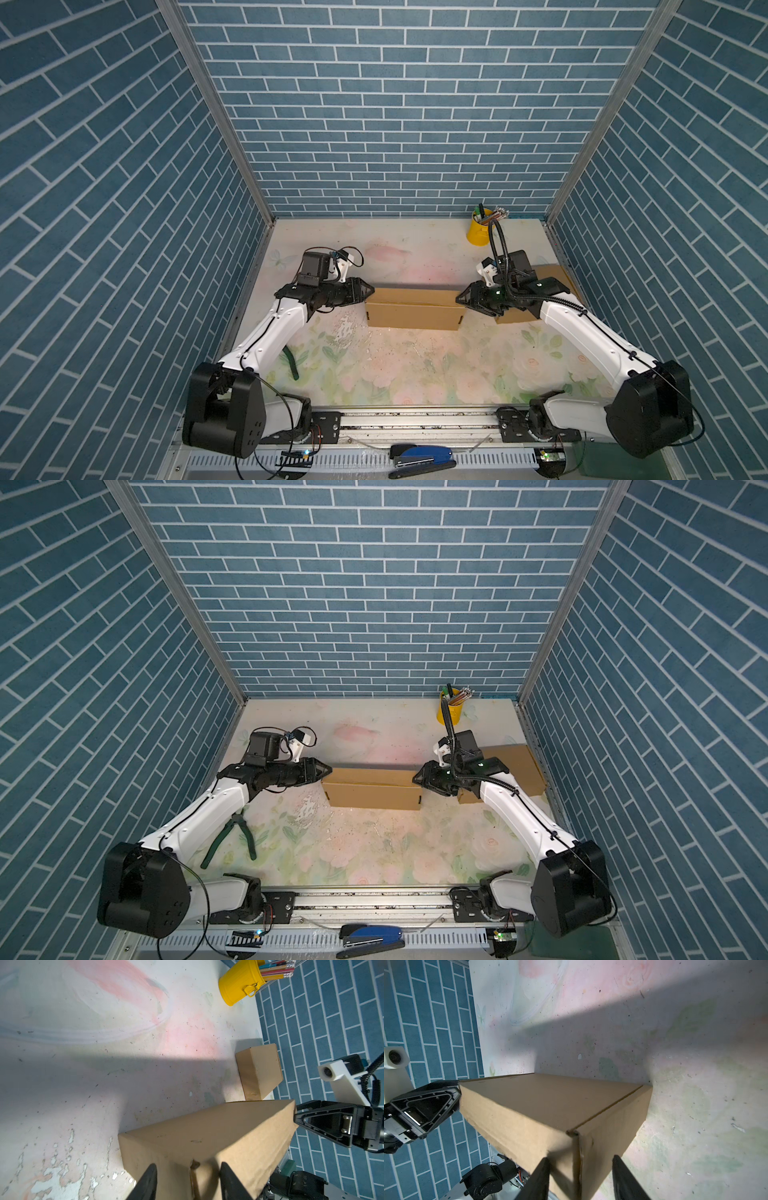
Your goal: Fold the paper box
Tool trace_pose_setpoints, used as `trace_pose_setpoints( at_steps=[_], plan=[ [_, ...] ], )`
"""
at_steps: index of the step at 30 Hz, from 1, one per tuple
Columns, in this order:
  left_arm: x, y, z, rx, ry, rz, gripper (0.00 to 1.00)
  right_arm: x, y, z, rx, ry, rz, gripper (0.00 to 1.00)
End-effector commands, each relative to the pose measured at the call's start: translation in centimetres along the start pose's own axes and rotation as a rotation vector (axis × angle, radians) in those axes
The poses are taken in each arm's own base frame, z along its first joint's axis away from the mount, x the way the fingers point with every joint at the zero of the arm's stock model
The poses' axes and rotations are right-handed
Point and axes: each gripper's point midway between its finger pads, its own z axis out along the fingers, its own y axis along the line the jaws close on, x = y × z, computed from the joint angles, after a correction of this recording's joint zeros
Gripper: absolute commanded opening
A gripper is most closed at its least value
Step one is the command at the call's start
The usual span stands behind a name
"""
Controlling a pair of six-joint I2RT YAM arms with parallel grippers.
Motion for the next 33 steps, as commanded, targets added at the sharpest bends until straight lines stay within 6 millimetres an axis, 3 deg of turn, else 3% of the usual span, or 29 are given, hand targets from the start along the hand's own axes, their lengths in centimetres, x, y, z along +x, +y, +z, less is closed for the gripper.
trace_pose_setpoints(
  at_steps=[1, 7, 10, 16, 21, 25, 29, 33],
  plan=[
    [1.0, 1.3, -1.4, -0.071, 0.025, -0.042, 0.55, 1.8, -3.4, 1.4, 0.111, 0.064, 0.04, 0.48],
    [1.3, -0.6, -1.6, -0.013, 0.01, -0.035, 0.59, 1.5, -3.2, 1.4, 0.101, 0.06, 0.038, 0.48],
    [1.9, -0.3, -1.0, -0.009, 0.022, -0.036, 0.59, 1.4, -2.8, 1.3, 0.089, 0.061, 0.035, 0.48],
    [3.4, 1.4, 0.2, -0.049, 0.085, -0.033, 0.44, 0.2, -0.4, -0.3, 0.011, 0.035, -0.001, 0.5],
    [3.3, 1.6, 0.2, -0.059, 0.089, -0.025, 0.42, 0.2, 0.4, -1.4, -0.013, 0.04, -0.014, 0.5],
    [3.5, 1.9, 0.4, -0.068, 0.097, -0.029, 0.41, 0.4, -0.6, -1.1, 0.009, 0.042, -0.01, 0.45],
    [3.7, 2.1, 0.4, -0.072, 0.1, -0.034, 0.41, 0.9, -3.2, -0.3, 0.089, 0.064, -0.005, 0.36],
    [3.8, 2.1, 0.4, -0.077, 0.099, -0.029, 0.4, 0.6, -3.3, -0.4, 0.105, 0.05, -0.016, 0.31]
  ],
)
